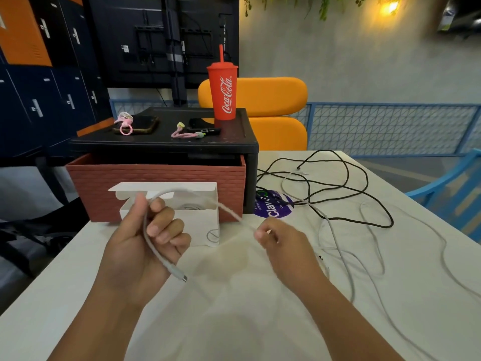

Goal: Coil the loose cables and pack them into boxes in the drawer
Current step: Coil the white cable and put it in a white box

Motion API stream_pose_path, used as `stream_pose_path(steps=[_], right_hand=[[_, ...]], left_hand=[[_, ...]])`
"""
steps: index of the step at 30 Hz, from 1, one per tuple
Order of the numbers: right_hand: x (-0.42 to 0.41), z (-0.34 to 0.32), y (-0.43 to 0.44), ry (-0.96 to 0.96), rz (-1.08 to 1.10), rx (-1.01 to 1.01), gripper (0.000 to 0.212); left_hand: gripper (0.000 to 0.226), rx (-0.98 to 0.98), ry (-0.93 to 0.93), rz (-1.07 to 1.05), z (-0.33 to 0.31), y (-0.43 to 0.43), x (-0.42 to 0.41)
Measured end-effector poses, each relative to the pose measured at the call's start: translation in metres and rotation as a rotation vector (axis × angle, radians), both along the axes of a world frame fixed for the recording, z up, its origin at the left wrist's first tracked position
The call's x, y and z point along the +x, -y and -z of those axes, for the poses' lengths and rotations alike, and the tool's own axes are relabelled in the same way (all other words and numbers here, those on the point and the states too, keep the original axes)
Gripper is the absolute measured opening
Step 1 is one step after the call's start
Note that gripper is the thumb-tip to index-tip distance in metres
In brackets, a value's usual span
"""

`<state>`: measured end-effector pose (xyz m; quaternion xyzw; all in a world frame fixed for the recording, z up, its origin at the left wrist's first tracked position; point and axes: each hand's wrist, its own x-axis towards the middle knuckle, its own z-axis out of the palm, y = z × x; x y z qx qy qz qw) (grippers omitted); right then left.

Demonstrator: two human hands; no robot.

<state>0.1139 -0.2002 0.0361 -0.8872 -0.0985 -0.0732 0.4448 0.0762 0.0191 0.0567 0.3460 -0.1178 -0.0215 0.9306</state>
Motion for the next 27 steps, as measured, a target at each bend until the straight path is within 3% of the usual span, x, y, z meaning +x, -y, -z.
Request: stream_pose_path(steps=[2,4,7,10,15,20,23,27], right_hand=[[-0.004,0.002,-0.004,-0.057,-0.159,-0.154,0.019],[-0.012,0.002,-0.012,-0.080,-0.328,-0.243,0.017],[-0.025,0.005,-0.023,-0.045,-0.499,-0.300,0.014],[-0.036,0.004,-0.030,-0.013,-0.595,-0.319,0.016],[-0.034,-0.002,-0.025,0.101,-0.581,-0.353,0.014],[-0.024,-0.008,-0.014,0.450,-0.487,-0.448,0.018],[-0.016,-0.008,-0.003,0.778,-0.276,-0.430,0.024],[-0.015,-0.015,0.006,1.027,-0.094,-0.277,0.033]], left_hand=[[0.030,-0.052,0.056,-0.054,-0.002,0.014,0.001],[0.020,0.049,0.048,-0.344,-0.007,0.023,-0.006],[0.025,0.212,0.148,-0.411,-0.006,0.035,-0.008],[0.029,0.553,0.237,-0.520,0.002,0.042,-0.008],[0.027,0.959,0.354,-0.569,0.014,0.049,-0.008],[0.026,1.321,0.383,-0.501,0.027,0.047,-0.004],[0.030,1.261,0.301,-0.448,0.029,0.048,-0.004],[0.026,1.024,0.147,-0.390,0.014,0.050,-0.008]])
